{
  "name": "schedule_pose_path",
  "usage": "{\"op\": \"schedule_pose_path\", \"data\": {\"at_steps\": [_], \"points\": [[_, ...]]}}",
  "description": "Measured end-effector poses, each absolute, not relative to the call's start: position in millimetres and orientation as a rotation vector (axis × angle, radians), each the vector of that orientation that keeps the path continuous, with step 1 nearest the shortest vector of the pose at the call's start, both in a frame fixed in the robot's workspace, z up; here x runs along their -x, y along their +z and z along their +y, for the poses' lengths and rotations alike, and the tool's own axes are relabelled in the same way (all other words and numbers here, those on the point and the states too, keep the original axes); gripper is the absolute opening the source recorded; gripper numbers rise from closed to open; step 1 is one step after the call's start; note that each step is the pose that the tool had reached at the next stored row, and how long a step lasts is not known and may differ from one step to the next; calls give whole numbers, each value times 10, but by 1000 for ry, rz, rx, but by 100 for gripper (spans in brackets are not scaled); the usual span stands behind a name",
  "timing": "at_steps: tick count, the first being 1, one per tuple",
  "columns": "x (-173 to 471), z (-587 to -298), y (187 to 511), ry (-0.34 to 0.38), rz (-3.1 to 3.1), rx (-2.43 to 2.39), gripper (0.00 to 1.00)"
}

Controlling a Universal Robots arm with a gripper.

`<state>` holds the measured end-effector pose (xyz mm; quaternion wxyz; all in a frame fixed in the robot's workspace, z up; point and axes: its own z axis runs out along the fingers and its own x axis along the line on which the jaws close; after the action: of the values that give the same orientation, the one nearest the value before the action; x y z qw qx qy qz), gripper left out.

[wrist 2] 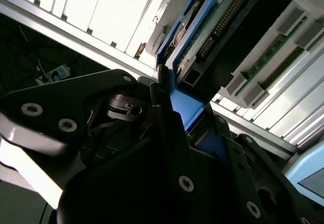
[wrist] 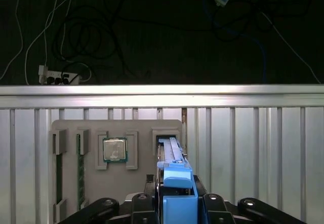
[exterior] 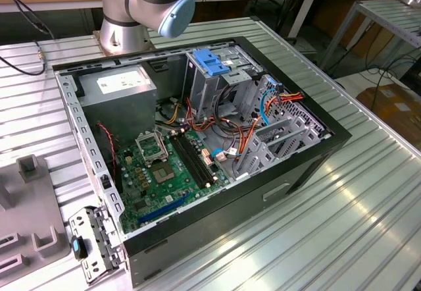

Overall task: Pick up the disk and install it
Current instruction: 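Pick up the disk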

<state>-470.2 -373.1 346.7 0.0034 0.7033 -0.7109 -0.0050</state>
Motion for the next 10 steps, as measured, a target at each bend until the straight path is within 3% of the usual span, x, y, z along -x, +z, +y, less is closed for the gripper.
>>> {"op": "schedule_pose_path", "data": {"at_steps": [10], "points": [[4702, -3731, 3598, -16, -2228, -2205, 37]]}}
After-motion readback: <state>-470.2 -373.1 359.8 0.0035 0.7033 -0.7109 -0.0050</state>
